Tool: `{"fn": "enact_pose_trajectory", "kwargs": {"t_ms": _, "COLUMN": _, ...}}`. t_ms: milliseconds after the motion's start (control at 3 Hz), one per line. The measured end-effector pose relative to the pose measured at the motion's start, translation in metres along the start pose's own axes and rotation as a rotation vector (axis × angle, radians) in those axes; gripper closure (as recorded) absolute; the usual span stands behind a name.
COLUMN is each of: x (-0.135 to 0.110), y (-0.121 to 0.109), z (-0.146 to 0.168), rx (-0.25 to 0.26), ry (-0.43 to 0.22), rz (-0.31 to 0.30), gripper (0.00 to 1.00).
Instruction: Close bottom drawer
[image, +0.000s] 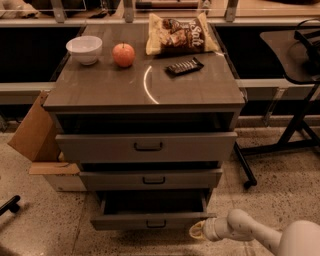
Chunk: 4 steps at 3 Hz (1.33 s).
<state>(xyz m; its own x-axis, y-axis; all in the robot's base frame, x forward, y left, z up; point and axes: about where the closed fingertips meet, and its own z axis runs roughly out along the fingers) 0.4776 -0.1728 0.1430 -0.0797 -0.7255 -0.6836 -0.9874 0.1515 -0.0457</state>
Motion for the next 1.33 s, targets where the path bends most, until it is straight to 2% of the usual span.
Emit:
{"fn": "enact_pose_trajectory", "kwargs": {"t_ms": 333, "x": -0.003, "y": -0.030, "z": -0.002, "rx": 0.067, "ry": -0.035, "rz": 0.011, "gripper": 1.00}}
{"fn": "enact_pose_trajectory", "kwargs": {"t_ms": 667, "x": -0.013, "y": -0.050, "z": -0.009, "rx": 0.114, "ry": -0.066, "rz": 0.015, "gripper": 1.00}}
{"fn": "enact_pose_trajectory", "kwargs": {"t_ms": 1000, "x": -0.026, "y": -0.061, "z": -0.014, "rx": 0.140, "ry": -0.085, "rz": 0.012, "gripper": 1.00}}
{"fn": "enact_pose_trajectory", "kwargs": {"t_ms": 1333, "x": -0.065, "y": -0.082, "z": -0.008, "rx": 0.158, "ry": -0.153, "rz": 0.016, "gripper": 1.00}}
